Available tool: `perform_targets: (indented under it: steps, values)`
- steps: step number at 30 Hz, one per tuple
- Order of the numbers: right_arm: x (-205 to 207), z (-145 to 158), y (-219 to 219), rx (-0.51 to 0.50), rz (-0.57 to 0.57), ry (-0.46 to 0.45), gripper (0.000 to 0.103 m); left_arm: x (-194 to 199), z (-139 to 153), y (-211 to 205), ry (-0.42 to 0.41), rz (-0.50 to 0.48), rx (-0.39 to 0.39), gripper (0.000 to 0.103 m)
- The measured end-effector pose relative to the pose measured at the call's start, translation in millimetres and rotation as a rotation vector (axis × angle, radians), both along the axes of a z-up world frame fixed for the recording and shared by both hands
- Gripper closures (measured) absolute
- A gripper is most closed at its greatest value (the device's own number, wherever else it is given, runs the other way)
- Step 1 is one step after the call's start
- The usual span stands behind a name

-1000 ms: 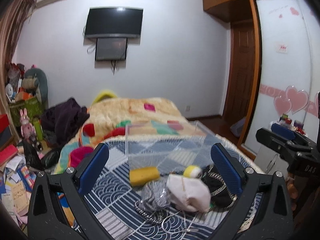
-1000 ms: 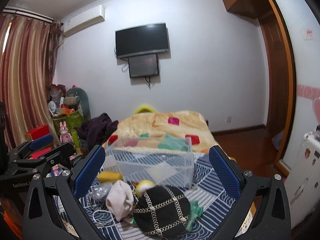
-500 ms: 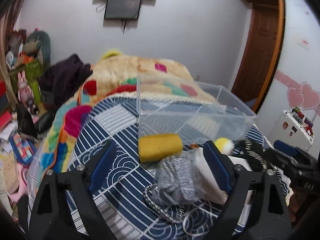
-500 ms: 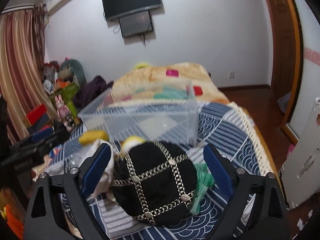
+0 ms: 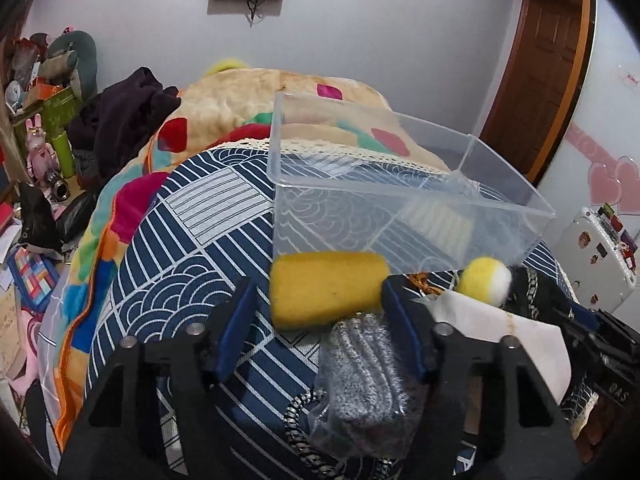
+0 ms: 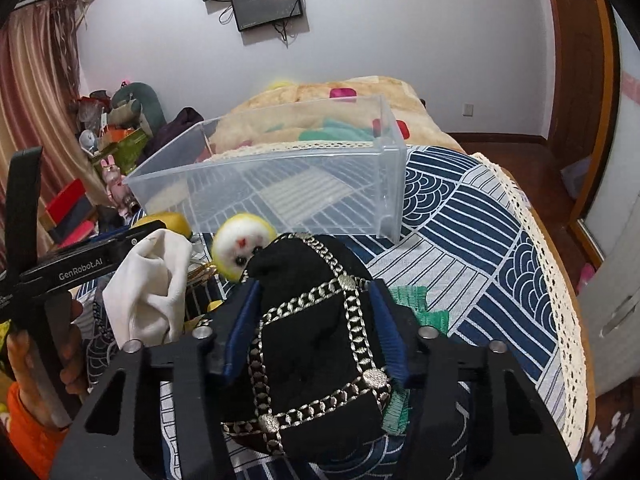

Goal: Organize soft objects
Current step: 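Grasp the black chain-patterned cap with the right tool while the left tool grasps the yellow sponge, then lower the sponge into the clear box with the left tool while the right tool drops the cap in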

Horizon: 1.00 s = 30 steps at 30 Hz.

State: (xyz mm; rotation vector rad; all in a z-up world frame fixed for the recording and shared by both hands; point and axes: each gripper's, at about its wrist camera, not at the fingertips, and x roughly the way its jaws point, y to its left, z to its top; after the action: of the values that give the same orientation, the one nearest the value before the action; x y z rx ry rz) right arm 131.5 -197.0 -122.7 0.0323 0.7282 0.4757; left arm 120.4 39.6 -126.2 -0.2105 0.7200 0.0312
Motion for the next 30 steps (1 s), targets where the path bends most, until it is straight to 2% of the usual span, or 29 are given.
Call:
perform_targets:
  steps: [3, 7, 15, 20, 25, 30]
  values:
    - [-3.4, 4.0, -7.4, 0.022, -0.005, -0.011, 0.073, -4.9, -0.2, -1.7, -0.013, 0.008, 0.011, 0.051]
    - [-1.4, 11.7, -9.8, 0.052, -0.018, -0.034, 0.080, -16.6, 3.6, -1.7, -0.032, 0.017, 0.021, 0.054]
    - [-16.5, 49.7, -21.4, 0.135, -0.033, -0.144, 0.081, -36.9, 37.2, 3.9, -0.126, 0.005, -0.001, 0.054]
    - [-19.0, 79.3, -18.8, 0.133, -0.048, -0.237, 0.081, -41.9, 61.8, 2.8, -0.187, -0.017, 0.004, 0.054]
    - [-6.3, 103.0, -11.3, 0.124, -0.061, -0.316, 0.081, -31.7, 88.3, 0.7, -0.235, -0.029, 0.038, 0.054]
    - [15.0, 113.3, 3.7, 0.107, -0.071, -0.356, 0.081, -10.2, 103.9, -0.6, -0.249, -0.031, 0.061, 0.054]
